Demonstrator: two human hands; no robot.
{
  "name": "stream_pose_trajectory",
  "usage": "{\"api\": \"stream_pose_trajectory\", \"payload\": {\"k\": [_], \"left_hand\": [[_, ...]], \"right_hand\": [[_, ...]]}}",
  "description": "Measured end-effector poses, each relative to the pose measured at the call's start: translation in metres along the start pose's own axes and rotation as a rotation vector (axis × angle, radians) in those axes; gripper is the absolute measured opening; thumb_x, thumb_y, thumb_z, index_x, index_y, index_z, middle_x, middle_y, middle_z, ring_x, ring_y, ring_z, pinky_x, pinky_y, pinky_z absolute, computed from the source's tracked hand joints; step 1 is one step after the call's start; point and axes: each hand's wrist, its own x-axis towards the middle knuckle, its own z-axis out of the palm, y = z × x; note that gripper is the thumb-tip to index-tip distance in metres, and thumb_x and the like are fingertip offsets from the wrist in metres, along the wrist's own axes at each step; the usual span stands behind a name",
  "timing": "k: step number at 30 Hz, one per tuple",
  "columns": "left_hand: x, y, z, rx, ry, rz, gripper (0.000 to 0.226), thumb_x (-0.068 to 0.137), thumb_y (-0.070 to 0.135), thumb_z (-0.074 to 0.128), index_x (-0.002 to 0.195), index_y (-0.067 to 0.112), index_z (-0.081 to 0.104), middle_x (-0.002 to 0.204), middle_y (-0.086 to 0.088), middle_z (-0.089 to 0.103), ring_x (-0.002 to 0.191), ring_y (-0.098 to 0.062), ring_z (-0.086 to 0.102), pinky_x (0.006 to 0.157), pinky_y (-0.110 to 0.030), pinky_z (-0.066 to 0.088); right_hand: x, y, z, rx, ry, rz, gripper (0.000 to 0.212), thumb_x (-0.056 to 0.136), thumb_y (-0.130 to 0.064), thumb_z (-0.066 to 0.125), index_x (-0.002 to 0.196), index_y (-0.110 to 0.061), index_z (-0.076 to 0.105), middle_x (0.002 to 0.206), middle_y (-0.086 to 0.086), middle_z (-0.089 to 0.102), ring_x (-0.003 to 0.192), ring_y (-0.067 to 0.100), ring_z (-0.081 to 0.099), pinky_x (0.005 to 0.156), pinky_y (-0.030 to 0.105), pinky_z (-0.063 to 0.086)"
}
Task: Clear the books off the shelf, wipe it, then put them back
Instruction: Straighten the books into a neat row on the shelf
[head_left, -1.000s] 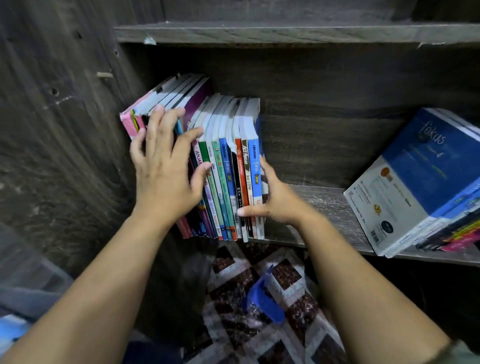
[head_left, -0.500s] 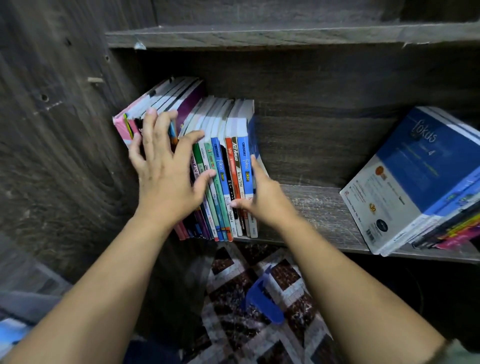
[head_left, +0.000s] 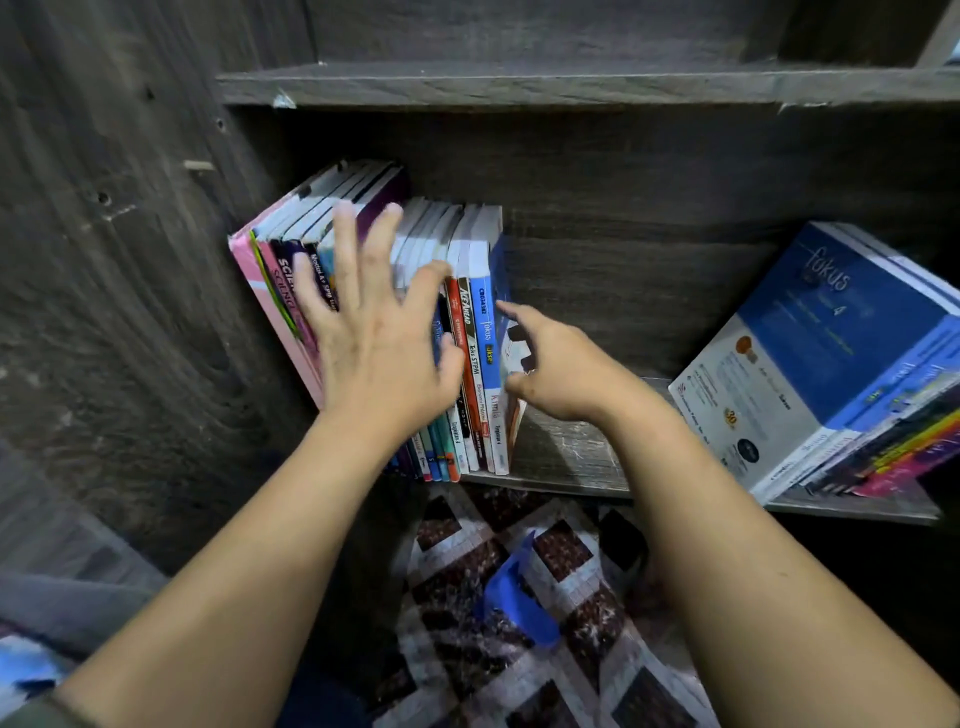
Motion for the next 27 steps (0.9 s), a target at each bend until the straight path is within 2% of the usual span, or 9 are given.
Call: {"api": "stream_pose_trajectory", "payload": {"k": [2, 5, 8, 14, 16, 18, 20, 23, 27], "left_hand": [[0.001, 0.009, 0.003, 0.038, -0.017, 0.009, 0.055, 0.07, 0.034, 0.059, 0.123, 0.02, 0.056, 0.157, -0.014, 0.021, 0.146, -0.041, 0.004, 0.11, -0.063, 0.008], [-0.001, 0.013, 0.01, 0.065, -0.043, -0.02, 0.06, 0.074, 0.035, 0.058, 0.132, 0.019, 0.051, 0.157, -0.012, 0.022, 0.146, -0.041, 0.006, 0.11, -0.063, 0.009], [0.001, 0.012, 0.012, 0.031, -0.028, -0.048, 0.053, 0.08, 0.033, 0.058, 0.131, 0.019, 0.054, 0.154, -0.006, 0.032, 0.146, -0.038, 0.009, 0.11, -0.06, 0.009], [0.003, 0.013, 0.011, -0.056, 0.003, -0.046, 0.042, 0.085, 0.031, 0.058, 0.124, 0.017, 0.058, 0.143, 0.0, 0.047, 0.147, -0.034, 0.011, 0.11, -0.057, 0.011], [0.002, 0.013, 0.009, -0.034, 0.008, -0.023, 0.045, 0.086, 0.034, 0.057, 0.127, 0.016, 0.057, 0.142, 0.0, 0.05, 0.147, -0.033, 0.011, 0.109, -0.056, 0.01], [0.002, 0.015, 0.006, -0.009, -0.007, 0.0, 0.048, 0.087, 0.036, 0.054, 0.13, 0.014, 0.055, 0.138, 0.0, 0.053, 0.148, -0.031, 0.01, 0.109, -0.056, 0.011], [0.004, 0.019, 0.001, -0.004, -0.025, 0.0, 0.047, 0.087, 0.034, 0.054, 0.128, 0.013, 0.056, 0.134, 0.0, 0.056, 0.148, -0.029, 0.011, 0.109, -0.056, 0.01], [0.006, 0.022, -0.005, 0.008, -0.028, -0.002, 0.044, 0.086, 0.032, 0.056, 0.125, 0.012, 0.059, 0.131, -0.001, 0.059, 0.148, -0.03, 0.011, 0.108, -0.056, 0.009], [0.002, 0.022, -0.005, 0.002, -0.06, 0.039, 0.05, 0.086, 0.031, 0.051, 0.131, 0.01, 0.054, 0.134, -0.004, 0.057, 0.147, -0.03, 0.011, 0.108, -0.054, 0.01]], "right_hand": [[-0.002, 0.004, -0.005, -0.025, -0.003, 0.024, 0.073, 0.086, -0.013, 0.061, 0.15, -0.027, 0.03, 0.141, 0.005, 0.052, 0.125, 0.019, 0.051, 0.094, 0.021, 0.04], [-0.007, 0.013, -0.012, -0.037, -0.018, 0.068, 0.063, 0.087, -0.013, 0.061, 0.145, -0.029, 0.04, 0.137, 0.0, 0.056, 0.125, 0.018, 0.053, 0.103, 0.027, 0.042], [-0.016, 0.02, -0.03, -0.119, 0.029, 0.116, 0.055, 0.089, -0.015, 0.062, 0.14, -0.028, 0.047, 0.132, -0.002, 0.06, 0.12, 0.015, 0.056, 0.098, 0.02, 0.04], [-0.046, 0.044, -0.083, -0.322, 0.261, 0.27, 0.052, 0.09, -0.028, 0.062, 0.14, -0.029, 0.046, 0.138, 0.008, 0.051, 0.125, 0.027, 0.049, 0.104, 0.043, 0.043], [-0.057, 0.056, -0.102, -0.452, 0.367, 0.336, 0.053, 0.089, -0.033, 0.062, 0.14, -0.028, 0.046, 0.144, 0.01, 0.044, 0.132, 0.033, 0.039, 0.109, 0.052, 0.034], [-0.068, 0.069, -0.119, -0.586, 0.453, 0.447, 0.056, 0.088, -0.039, 0.062, 0.14, -0.029, 0.045, 0.15, 0.011, 0.035, 0.14, 0.035, 0.023, 0.115, 0.059, 0.015], [-0.079, 0.081, -0.132, -0.644, 0.488, 0.583, 0.061, 0.087, -0.043, 0.062, 0.142, -0.028, 0.041, 0.154, 0.013, 0.028, 0.145, 0.035, 0.011, 0.112, 0.066, 0.004], [-0.093, 0.096, -0.142, -0.613, 0.448, 0.695, 0.071, 0.086, -0.045, 0.063, 0.147, -0.025, 0.034, 0.157, 0.012, 0.02, 0.146, 0.035, 0.007, 0.112, 0.068, 0.002], [-0.096, 0.103, -0.142, -0.627, 0.431, 0.647, 0.075, 0.086, -0.044, 0.065, 0.15, -0.023, 0.03, 0.157, 0.013, 0.018, 0.143, 0.036, 0.012, 0.116, 0.06, 0.008]]}}
